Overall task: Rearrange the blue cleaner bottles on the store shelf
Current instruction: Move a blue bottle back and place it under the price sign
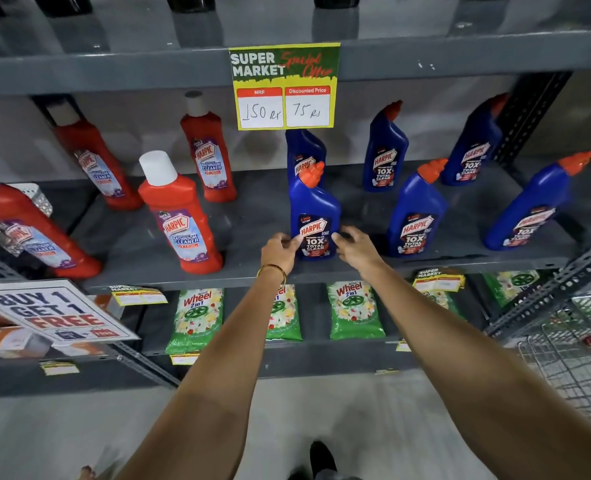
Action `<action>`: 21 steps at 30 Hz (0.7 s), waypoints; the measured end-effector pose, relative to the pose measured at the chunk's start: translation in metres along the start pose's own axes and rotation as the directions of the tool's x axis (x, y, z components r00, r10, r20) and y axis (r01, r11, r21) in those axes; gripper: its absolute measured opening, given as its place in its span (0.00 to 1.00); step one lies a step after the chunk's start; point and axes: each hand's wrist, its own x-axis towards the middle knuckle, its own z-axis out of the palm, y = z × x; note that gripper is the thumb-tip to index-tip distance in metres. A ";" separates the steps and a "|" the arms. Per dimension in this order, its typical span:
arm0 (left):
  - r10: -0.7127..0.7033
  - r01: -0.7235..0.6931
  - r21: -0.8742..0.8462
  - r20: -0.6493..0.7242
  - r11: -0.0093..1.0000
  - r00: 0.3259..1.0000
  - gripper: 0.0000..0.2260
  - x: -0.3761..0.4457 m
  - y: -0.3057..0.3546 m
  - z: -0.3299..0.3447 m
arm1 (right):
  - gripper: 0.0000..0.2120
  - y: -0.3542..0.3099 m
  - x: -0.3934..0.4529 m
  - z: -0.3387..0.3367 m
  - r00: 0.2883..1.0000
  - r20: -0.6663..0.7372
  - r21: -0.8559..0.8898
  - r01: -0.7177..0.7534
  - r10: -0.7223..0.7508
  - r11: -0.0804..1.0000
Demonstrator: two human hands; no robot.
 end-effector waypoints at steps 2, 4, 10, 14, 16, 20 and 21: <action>-0.004 0.004 0.003 0.002 1.000 1.000 0.17 -0.003 0.000 -0.001 | 0.17 0.000 -0.004 -0.001 1.000 -0.001 0.003 -0.003 0.003 1.000; -0.012 0.012 -0.003 0.008 1.000 1.000 0.18 -0.005 0.000 -0.001 | 0.17 -0.001 -0.006 -0.001 1.000 0.003 0.003 -0.008 0.008 1.000; -0.013 0.013 0.001 0.021 1.000 1.000 0.18 -0.008 0.000 -0.002 | 0.17 -0.004 -0.010 -0.002 1.000 0.009 -0.014 -0.027 0.028 1.000; -0.003 0.002 0.021 0.028 1.000 1.000 0.18 -0.010 0.000 -0.001 | 0.18 -0.004 -0.011 -0.002 1.000 0.016 -0.043 -0.025 0.026 0.999; 0.021 -0.020 0.092 -0.005 0.996 1.000 0.18 -0.012 -0.001 -0.001 | 0.18 -0.002 -0.011 -0.004 1.000 -0.015 -0.136 0.017 -0.019 0.991; 0.090 -0.059 0.356 -0.071 0.933 0.993 0.19 -0.019 -0.003 0.000 | 0.19 0.002 -0.020 -0.005 0.984 -0.086 -0.381 0.113 -0.157 0.918; 0.135 -0.091 0.432 -0.072 0.897 0.988 0.19 -0.025 -0.002 -0.001 | 0.19 0.000 -0.026 -0.006 0.976 -0.086 -0.448 0.143 -0.201 0.883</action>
